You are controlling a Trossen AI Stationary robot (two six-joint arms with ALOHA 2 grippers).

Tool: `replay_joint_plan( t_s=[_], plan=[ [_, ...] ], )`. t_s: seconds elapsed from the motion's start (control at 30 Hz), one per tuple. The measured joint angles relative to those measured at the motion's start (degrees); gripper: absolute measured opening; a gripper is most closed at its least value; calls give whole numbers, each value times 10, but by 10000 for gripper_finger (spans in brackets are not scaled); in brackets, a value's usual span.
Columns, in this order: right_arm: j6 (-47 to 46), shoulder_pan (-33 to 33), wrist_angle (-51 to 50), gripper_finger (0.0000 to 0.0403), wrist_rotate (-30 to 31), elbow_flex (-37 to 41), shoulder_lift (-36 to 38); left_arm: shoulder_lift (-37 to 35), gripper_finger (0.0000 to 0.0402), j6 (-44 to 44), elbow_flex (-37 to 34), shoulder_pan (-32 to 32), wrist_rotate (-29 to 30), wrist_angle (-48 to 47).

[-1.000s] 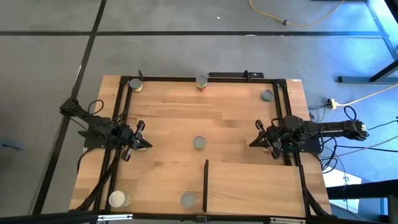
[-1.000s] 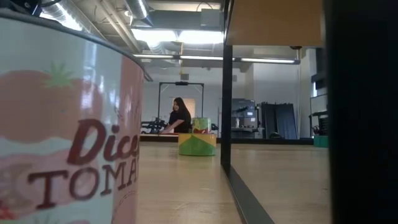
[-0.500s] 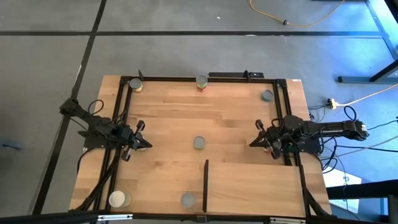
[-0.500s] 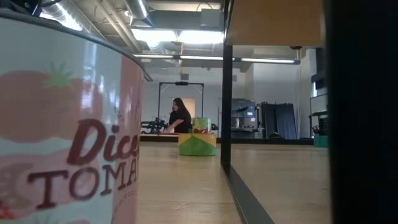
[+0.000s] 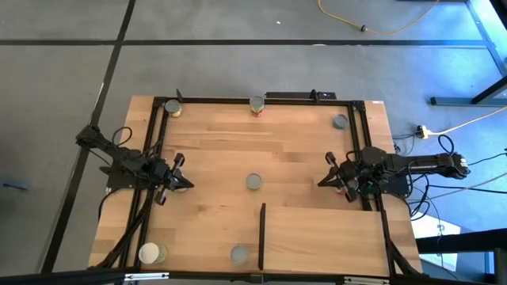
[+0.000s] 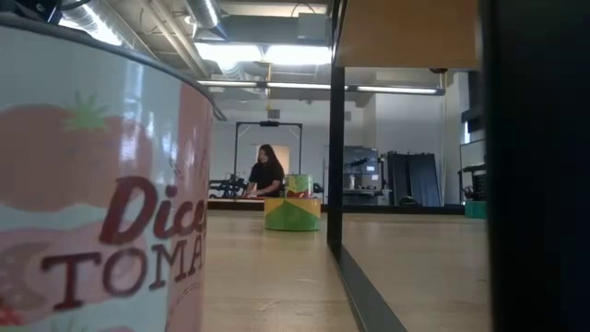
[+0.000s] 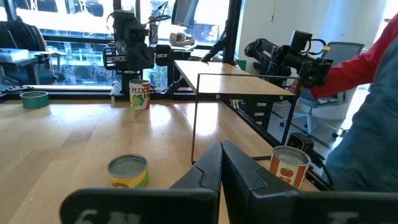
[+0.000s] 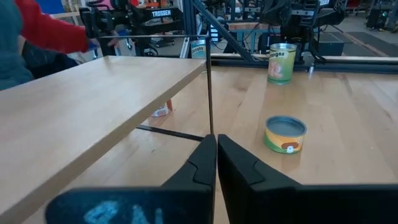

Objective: Pick and place cans onto a shelf
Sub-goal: Put the canned tuna on the shelf

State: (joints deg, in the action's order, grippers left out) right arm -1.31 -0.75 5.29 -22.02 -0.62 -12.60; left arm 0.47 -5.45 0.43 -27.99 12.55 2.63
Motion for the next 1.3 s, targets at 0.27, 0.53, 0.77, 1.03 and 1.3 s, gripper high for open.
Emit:
replay_joint_plan(
  t_s=[0.27, 0.53, 0.77, 1.03, 1.3],
  plan=[
    [-59, 0, 96, 19, 83, -22, 0, 0, 0, 31, 6, 0, 94, 27],
    [-104, 0, -77, 19, 196, -208, -6, 6, 0, 21, 88, 0, 186, 24],
    [-150, 0, -376, 19, 295, -442, -92, 73, 0, 11, 208, 0, 268, -61],
    [-252, 3, -604, 19, 330, -653, -234, 223, 0, -122, 403, 0, 317, -263],
    [-423, 28, -753, 19, 330, -762, -334, 341, 0, -409, 540, 0, 303, -458]
  ],
)
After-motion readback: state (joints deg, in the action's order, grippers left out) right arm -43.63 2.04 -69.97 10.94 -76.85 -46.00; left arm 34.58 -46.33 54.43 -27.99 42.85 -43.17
